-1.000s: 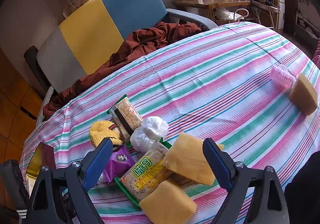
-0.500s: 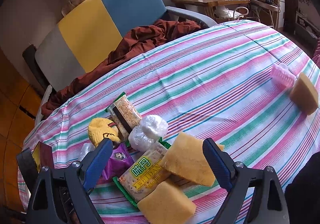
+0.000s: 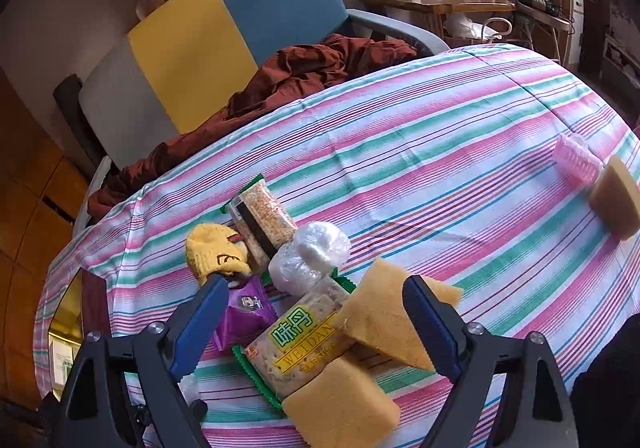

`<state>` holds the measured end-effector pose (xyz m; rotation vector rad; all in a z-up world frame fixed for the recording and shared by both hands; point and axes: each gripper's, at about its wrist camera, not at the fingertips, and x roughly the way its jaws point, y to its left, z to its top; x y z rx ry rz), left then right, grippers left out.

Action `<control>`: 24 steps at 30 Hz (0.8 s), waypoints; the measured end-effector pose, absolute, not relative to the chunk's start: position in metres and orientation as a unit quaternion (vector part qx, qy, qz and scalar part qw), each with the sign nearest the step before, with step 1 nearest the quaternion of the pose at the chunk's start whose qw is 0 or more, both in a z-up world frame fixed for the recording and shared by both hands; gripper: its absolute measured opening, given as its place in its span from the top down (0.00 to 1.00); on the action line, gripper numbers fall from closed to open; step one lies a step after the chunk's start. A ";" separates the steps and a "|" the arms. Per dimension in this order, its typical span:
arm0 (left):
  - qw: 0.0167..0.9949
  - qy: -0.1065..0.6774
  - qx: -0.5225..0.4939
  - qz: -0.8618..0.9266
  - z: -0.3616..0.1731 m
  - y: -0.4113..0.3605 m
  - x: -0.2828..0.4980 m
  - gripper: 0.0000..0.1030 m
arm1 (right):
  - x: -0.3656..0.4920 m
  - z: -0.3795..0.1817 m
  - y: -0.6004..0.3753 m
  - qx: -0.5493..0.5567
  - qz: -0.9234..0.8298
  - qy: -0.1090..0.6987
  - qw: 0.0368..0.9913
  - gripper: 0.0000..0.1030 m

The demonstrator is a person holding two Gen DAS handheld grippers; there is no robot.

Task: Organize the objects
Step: 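Grasp the purple snack packet with the right tool while the left tool holds the bundle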

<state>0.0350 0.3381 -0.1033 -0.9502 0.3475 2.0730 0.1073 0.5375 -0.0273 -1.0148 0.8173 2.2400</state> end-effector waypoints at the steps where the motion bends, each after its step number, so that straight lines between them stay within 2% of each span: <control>1: 0.407 0.134 -0.379 0.820 -0.104 0.338 0.034 0.63 | 0.105 -0.027 0.535 -0.380 0.834 0.299 0.265 0.16; 3: 0.411 0.124 -0.382 0.818 -0.104 0.336 0.030 0.63 | 0.100 -0.028 0.529 -0.387 0.839 0.290 0.251 0.19; 7: 0.413 0.123 -0.380 0.819 -0.104 0.335 0.030 0.63 | 0.089 -0.031 0.516 -0.405 0.845 0.271 0.219 0.33; 10: 0.414 0.121 -0.380 0.818 -0.103 0.335 0.030 0.63 | 0.080 -0.035 0.505 -0.422 0.848 0.253 0.199 0.39; 21: 0.417 0.117 -0.379 0.818 -0.103 0.335 0.030 0.63 | 0.034 -0.057 0.504 -0.467 0.828 0.271 0.153 0.40; 24: 0.418 0.115 -0.379 0.818 -0.104 0.335 0.030 0.63 | 0.024 -0.068 0.499 -0.482 0.814 0.314 0.080 0.38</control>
